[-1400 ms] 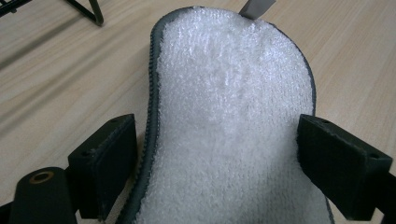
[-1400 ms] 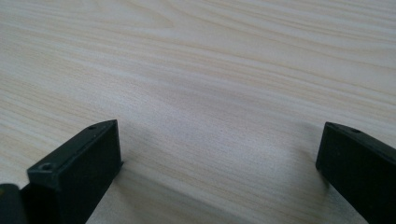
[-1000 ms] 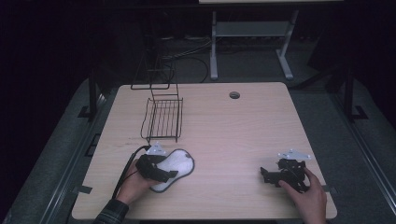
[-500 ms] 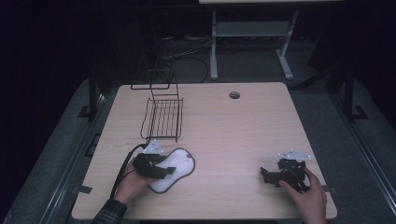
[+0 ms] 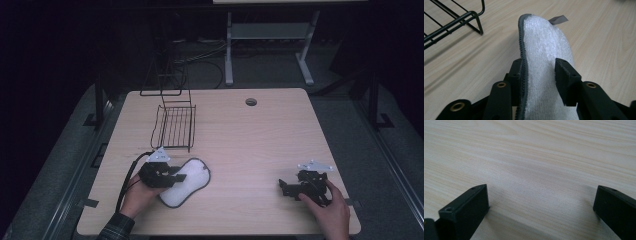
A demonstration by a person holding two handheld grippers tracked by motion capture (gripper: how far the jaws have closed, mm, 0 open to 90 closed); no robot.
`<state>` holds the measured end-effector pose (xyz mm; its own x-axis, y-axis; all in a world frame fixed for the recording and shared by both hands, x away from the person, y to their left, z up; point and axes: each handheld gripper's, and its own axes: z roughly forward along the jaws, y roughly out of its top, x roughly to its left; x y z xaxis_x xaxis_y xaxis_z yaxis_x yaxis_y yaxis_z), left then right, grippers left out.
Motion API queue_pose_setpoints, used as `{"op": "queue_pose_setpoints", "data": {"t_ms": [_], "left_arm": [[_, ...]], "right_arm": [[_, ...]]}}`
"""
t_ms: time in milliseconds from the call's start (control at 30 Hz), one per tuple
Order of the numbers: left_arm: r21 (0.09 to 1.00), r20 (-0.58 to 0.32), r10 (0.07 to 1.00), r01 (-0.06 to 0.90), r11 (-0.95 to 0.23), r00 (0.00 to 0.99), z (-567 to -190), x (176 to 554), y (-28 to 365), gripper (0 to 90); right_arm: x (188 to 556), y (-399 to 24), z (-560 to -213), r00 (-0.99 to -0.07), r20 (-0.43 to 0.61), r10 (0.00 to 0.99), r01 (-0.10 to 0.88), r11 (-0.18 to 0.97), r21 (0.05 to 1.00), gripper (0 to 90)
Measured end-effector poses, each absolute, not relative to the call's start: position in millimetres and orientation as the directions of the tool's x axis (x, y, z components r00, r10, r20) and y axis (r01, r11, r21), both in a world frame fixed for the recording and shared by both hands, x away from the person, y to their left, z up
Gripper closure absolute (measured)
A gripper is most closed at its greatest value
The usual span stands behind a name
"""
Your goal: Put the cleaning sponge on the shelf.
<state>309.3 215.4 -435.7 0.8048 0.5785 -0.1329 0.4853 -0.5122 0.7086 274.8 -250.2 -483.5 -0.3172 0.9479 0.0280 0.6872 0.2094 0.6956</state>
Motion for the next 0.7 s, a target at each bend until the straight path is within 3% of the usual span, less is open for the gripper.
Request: {"op": "queue_pose_setpoints", "data": {"t_ms": [700], "left_arm": [[0.761, -0.199, 0.535, 0.473, -0.444, 0.821, -418, 306, 219, 76.5]], "right_arm": [[275, -250, -483, -0.317, 0.028, 0.948, 0.688, 0.209, 0.695, 0.0]]}}
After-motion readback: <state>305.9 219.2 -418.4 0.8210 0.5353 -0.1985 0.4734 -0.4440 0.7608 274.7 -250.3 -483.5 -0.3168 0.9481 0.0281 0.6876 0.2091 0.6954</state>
